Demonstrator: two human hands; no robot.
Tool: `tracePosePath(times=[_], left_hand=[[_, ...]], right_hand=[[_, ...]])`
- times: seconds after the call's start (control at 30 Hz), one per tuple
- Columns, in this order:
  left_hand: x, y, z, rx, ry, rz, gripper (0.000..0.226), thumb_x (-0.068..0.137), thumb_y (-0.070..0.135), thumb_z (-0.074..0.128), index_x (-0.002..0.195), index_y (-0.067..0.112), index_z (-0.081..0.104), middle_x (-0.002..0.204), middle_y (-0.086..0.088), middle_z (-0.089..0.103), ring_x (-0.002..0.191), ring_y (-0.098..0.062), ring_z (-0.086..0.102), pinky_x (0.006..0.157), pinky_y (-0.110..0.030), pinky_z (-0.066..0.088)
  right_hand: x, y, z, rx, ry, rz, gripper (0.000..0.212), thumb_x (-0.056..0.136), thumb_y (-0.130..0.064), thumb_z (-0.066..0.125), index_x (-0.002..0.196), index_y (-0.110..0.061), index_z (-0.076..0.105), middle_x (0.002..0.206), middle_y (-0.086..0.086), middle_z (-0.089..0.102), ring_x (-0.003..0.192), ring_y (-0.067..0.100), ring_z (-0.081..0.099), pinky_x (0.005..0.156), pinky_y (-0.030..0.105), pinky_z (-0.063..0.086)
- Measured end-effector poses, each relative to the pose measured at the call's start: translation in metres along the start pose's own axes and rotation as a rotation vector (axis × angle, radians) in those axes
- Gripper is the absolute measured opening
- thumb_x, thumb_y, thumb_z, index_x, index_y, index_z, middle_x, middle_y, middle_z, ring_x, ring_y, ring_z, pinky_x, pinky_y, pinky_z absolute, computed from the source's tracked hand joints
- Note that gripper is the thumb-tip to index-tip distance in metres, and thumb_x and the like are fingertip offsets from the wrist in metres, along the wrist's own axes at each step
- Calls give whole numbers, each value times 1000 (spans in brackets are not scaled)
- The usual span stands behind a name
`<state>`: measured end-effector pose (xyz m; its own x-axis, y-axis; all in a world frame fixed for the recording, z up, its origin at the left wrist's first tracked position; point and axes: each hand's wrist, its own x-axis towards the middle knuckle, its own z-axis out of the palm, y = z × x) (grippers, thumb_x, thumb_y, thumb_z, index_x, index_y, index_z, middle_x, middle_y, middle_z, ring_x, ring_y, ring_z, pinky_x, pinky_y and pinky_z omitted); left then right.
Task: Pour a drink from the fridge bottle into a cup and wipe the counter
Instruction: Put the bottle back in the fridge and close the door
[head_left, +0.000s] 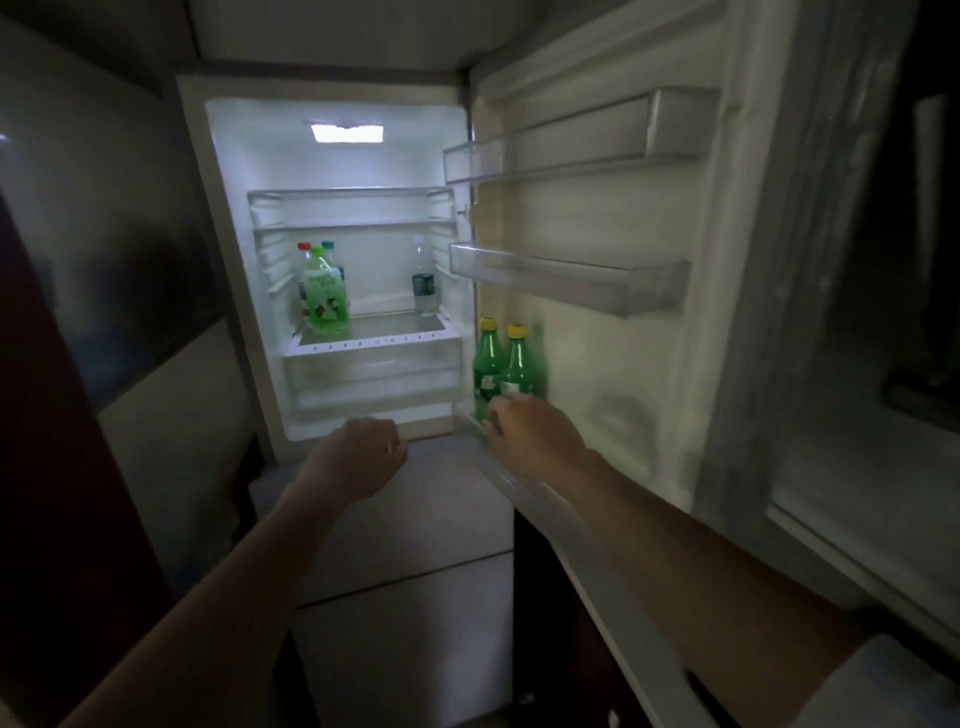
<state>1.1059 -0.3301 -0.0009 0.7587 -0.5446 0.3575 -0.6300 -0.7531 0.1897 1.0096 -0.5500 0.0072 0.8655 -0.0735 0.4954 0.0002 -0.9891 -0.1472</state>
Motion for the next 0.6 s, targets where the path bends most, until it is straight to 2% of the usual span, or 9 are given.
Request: tracePosePath(times=[0.1, 0.23, 0.43, 0.53, 0.6], left_hand=[[-25, 32, 17, -45, 23, 76, 22, 92, 33, 57, 82, 15, 66, 89, -10, 70, 83, -30, 66, 72, -34, 51], [-65, 74, 36, -119, -81, 94, 24, 93, 35, 54, 86, 15, 66, 91, -5, 68, 83, -26, 64, 75, -36, 54], [-81, 141, 24, -70, -84, 186, 22, 94, 37, 54, 88, 18, 64, 93, 0, 66, 84, -20, 63, 76, -36, 53], [-76, 166, 14, -88, -52, 181, 22, 93, 35, 55, 80, 18, 62, 86, 0, 64, 81, -21, 64, 74, -38, 55], [-69, 191, 7, -87, -18, 181, 24, 92, 37, 55, 80, 18, 63, 86, 0, 66, 79, -21, 64, 72, -38, 55]], right_hand=[[-51, 3, -20, -5, 8, 42, 24, 96, -28, 48, 97, -9, 63, 98, 12, 64, 85, 32, 61, 72, 42, 53], [-107, 13, -48, -27, -28, -5, 23, 96, -25, 48, 99, -10, 66, 96, 7, 65, 84, 29, 61, 71, 41, 53], [-152, 53, -96, 58, 98, -74, 26, 98, -31, 48, 88, -13, 65, 81, 0, 63, 70, 20, 58, 61, 35, 49], [-166, 80, -117, 54, 206, -86, 34, 98, -36, 48, 75, -13, 57, 70, -1, 56, 62, 19, 53, 55, 32, 43], [-172, 108, -137, 56, 248, -56, 36, 99, -39, 47, 75, -14, 57, 68, -2, 53, 61, 19, 51, 55, 32, 44]])
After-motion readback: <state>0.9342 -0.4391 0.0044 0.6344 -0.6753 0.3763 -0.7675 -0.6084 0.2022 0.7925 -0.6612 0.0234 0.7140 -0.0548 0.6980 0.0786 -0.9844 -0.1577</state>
